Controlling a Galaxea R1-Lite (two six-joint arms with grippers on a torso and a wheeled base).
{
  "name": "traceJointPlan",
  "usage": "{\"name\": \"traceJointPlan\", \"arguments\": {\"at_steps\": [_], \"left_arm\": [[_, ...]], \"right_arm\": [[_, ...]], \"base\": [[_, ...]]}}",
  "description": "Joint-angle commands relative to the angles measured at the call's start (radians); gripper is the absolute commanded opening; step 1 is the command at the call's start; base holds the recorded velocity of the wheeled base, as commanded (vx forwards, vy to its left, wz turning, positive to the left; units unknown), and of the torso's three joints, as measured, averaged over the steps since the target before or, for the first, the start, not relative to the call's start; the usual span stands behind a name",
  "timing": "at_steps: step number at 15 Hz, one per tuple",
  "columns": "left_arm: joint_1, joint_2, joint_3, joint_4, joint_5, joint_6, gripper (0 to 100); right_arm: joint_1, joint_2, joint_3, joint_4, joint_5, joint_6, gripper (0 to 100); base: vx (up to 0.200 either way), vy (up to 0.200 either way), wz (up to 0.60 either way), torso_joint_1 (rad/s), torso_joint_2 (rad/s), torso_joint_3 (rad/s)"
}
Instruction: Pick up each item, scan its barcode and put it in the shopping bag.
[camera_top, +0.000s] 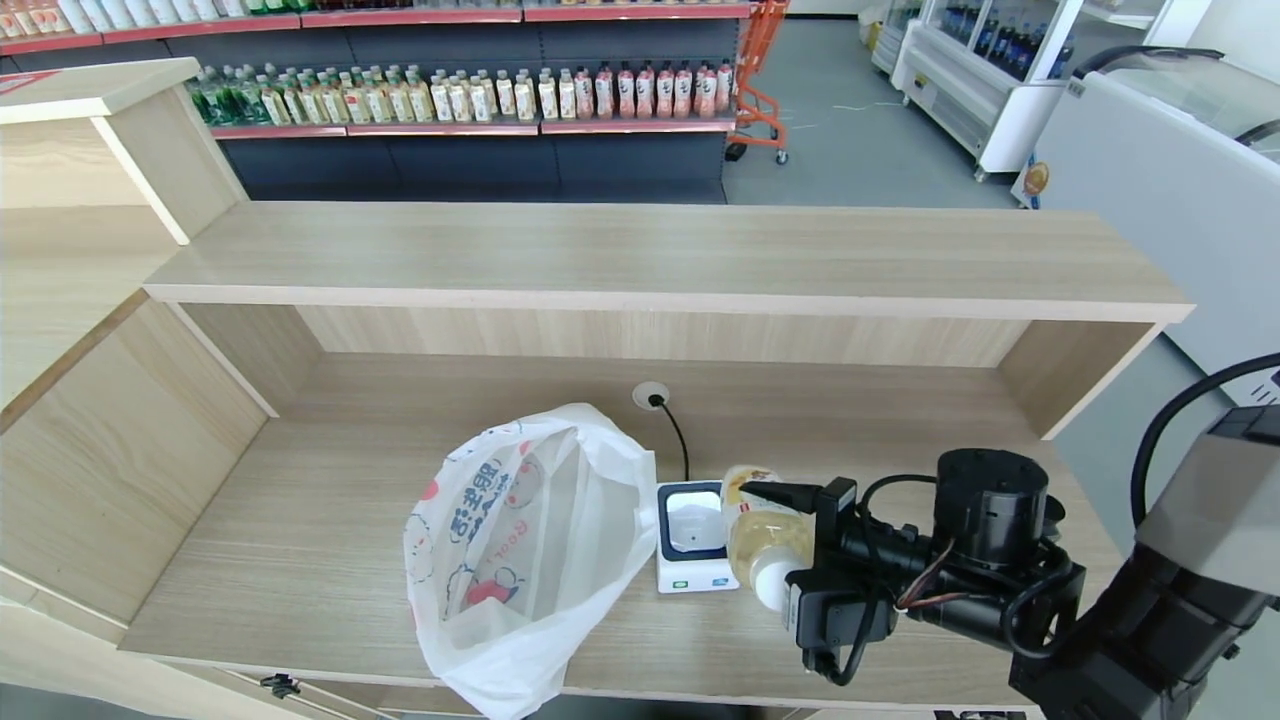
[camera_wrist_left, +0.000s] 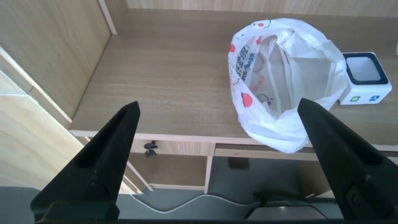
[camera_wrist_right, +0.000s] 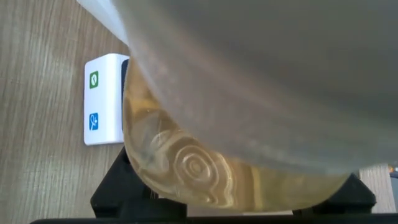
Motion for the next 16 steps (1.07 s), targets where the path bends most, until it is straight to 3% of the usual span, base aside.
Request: {"name": "traceJointPlan", "arguments": {"at_steps": [1,16], "left_arm": [[-0.001,0.000,0.000,0.000,0.000,0.000,100],[0.001,0.000,0.000,0.000,0.000,0.000,100]], "right_arm": [[0.001,0.044,-0.007,-0.014,0.000,0.008,0],[0.047,0.221,-0.130,-0.100,-0.003,0.031,0]], "base": [[0.000,0.000,0.00,0.000,0.00,0.000],[0.000,0.000,0.00,0.000,0.00,0.000]]}}
